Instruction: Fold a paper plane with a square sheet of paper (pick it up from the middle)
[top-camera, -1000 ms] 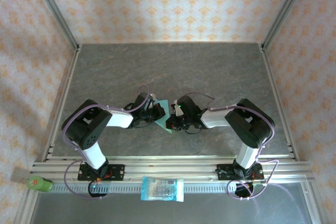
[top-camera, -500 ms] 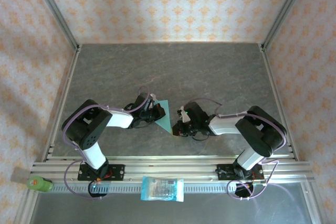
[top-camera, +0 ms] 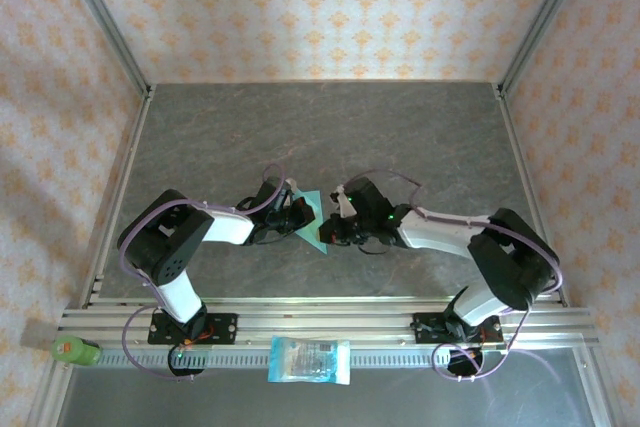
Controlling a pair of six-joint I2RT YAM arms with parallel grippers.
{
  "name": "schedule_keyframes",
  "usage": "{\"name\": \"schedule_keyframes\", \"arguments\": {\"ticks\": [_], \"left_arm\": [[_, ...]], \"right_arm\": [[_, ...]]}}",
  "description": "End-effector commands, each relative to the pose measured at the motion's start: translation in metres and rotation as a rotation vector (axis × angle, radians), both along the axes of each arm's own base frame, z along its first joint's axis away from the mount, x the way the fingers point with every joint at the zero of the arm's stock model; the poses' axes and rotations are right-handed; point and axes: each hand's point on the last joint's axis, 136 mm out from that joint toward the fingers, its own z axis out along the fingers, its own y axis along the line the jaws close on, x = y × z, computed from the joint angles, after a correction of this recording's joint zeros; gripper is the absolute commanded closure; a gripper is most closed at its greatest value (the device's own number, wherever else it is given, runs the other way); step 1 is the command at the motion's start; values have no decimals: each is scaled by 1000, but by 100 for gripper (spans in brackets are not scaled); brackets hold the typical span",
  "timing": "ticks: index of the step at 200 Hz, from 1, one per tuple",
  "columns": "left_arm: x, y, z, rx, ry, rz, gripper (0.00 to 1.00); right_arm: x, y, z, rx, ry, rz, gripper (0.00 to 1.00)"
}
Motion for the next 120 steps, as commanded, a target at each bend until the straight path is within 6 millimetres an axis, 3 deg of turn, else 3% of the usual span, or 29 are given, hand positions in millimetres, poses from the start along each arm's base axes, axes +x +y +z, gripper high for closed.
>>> {"name": "schedule_keyframes", "arguments": {"ticks": [1,32,68,97,120], "left_arm": [[-17,22,-33,102,82,31,95],[-17,23,-33,113,80,27,95],[-18,25,-36,120,84,35,96],[-15,27,-29,112,61,58,97],[-14,24,-28,105,61,54,97]], "right_arm": [[10,11,-16,-5,25,-21,100],[-1,8,-42,-44,82,1,100],[-36,-28,-74,-140,152,8,100],[-60,-47,-76,-144,178,24,100],[-53,-46,-60,-125,140,4,100]]}}
